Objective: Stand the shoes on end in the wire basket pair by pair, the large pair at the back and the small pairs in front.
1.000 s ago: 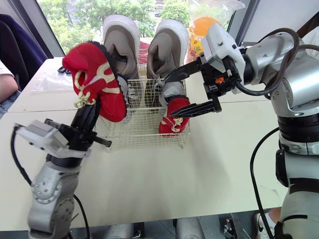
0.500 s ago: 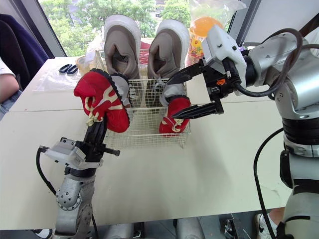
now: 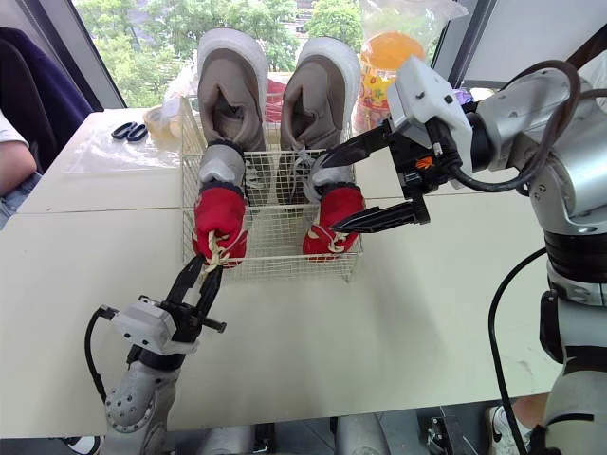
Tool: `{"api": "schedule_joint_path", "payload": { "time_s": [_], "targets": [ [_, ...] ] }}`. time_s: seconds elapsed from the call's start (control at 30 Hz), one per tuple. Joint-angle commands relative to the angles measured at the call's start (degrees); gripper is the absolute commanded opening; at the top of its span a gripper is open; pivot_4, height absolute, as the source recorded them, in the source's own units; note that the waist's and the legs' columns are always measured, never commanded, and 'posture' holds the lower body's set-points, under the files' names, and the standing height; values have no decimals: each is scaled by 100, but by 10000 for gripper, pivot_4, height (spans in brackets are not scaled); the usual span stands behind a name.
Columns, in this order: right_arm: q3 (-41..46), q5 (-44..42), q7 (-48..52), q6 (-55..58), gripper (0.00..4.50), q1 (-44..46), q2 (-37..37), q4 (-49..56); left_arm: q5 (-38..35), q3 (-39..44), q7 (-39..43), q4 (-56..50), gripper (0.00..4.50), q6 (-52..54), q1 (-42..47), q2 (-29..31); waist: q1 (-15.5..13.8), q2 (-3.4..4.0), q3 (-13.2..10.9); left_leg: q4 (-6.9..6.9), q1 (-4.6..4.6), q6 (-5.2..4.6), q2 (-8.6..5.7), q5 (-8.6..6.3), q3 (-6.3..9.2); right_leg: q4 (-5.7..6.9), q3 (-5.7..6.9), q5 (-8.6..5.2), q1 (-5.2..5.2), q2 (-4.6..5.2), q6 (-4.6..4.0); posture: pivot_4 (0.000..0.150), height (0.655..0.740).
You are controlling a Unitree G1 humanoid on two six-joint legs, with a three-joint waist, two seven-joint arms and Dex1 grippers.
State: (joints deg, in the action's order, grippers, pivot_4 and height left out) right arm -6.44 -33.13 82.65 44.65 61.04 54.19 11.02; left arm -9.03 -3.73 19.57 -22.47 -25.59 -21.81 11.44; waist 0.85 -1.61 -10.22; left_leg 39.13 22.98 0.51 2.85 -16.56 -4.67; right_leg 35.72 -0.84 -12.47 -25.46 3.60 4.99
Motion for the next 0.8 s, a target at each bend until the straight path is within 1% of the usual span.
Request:
{"api": "schedule_joint_path", "payload": {
  "time_s": [0.03, 0.07, 0.2, 0.33, 0.4, 0.43, 0.47, 0.5, 0.53, 0.57, 0.67, 0.73, 0.8],
  "targets": [
    [214, -66, -29, -106, 45000, 5, 21, 39, -475, 68, 300, -652, 25320, 483, -451, 414, 8, 1, 0, -1, 0, 0, 1, 0, 0, -2, 0, 0, -1, 0, 0, 1500, 7400],
    [218, -63, -33, -126, 45000, -2, 16, 26, -567, 111, 375, -780, 25320, 571, -588, 542, 12, 2, -1, -2, 1, 0, 3, 0, -1, -2, 0, 0, -3, 0, 0, 1500, 7400],
    [266, -15, -106, -258, 45000, -99, 4, -33, -1209, 682, 1018, -1465, 25320, 1164, -1627, 1545, 33, 3, -1, -4, 10, 1, 6, -1, -2, -10, 1, 0, -14, -1, -2, 1500, 7400],
    [454, -9, -179, -321, 45000, -307, 140, -50, -2056, 1631, 1409, -2194, 25320, 2349, -2165, 2654, -7, 15, -6, -4, 29, 1, 7, 0, 0, -16, 6, 3, -32, 3, -7, 1500, 7400],
    [606, 3, -256, -325, 45000, -437, 264, -63, -2806, 2549, 1643, -2395, 25320, 3239, -2253, 3390, -29, 14, -6, -2, 33, 1, 7, 0, 0, -18, 5, 5, -35, 9, -10, 1500, 7400],
    [690, 15, -299, -330, 45000, -506, 332, -69, -3207, 3040, 1682, -2356, 25320, 3598, -2118, 3678, -22, 17, -5, 1, 35, 1, 7, 0, 3, -21, 10, 5, -45, 7, -10, 1500, 7400],
    [779, 17, -341, -338, 45000, -578, 396, -73, -3766, 3444, 1687, -2243, 25320, 3842, -1859, 3905, -23, 28, -8, 1, 36, 1, 7, 0, 2, -29, 12, 7, -59, 7, -13, 1500, 7400],
    [833, 12, -370, -352, 45000, -633, 434, -72, -4141, 3681, 1676, -2161, 25320, 4007, -1657, 4015, -14, 33, -10, 0, 41, 1, 6, 0, -1, -26, 9, 7, -43, 9, -13, 1500, 7400],
    [956, -27, -411, -314, 45000, -749, 510, -63, -4783, 4044, 1546, -1907, 25320, 4256, -1214, 4229, -4, 34, -10, 1, 41, 0, 0, 0, -4, -27, 9, 8, -38, 7, -12, 1500, 7400],
    [1034, -56, -437, -294, 45000, -829, 560, -63, -5211, 4280, 1455, -1738, 25320, 4470, -897, 4370, -2, 34, -10, 0, 42, 0, -1, 0, -4, -27, 9, 8, -36, 6, -12, 1500, 7400],
    [1195, 29, -484, -399, 45000, -1151, 727, -100, -5850, 4716, 1837, -1205, 25320, 5160, -198, 4934, 10, 37, -14, -2, 41, 0, 1, 0, -6, -26, 14, 8, -35, -6, -12, 1500, 7400],
    [1293, 84, -549, -453, 45000, -1346, 818, -102, -6266, 4717, 2010, -762, 25320, 5542, 394, 5281, 9, 43, -17, -7, 38, 0, 0, 1, -23, -23, 11, 8, -35, -8, -11, 1500, 7400],
    [1396, 44, -613, -448, 45000, -1476, 888, -64, -6592, 4700, 2230, -420, 25320, 5842, 879, 5429, 18, 45, -18, -7, 38, 0, 0, 1, -24, -19, 11, 8, -37, -11, -11, 1500, 7400]
  ]
}}
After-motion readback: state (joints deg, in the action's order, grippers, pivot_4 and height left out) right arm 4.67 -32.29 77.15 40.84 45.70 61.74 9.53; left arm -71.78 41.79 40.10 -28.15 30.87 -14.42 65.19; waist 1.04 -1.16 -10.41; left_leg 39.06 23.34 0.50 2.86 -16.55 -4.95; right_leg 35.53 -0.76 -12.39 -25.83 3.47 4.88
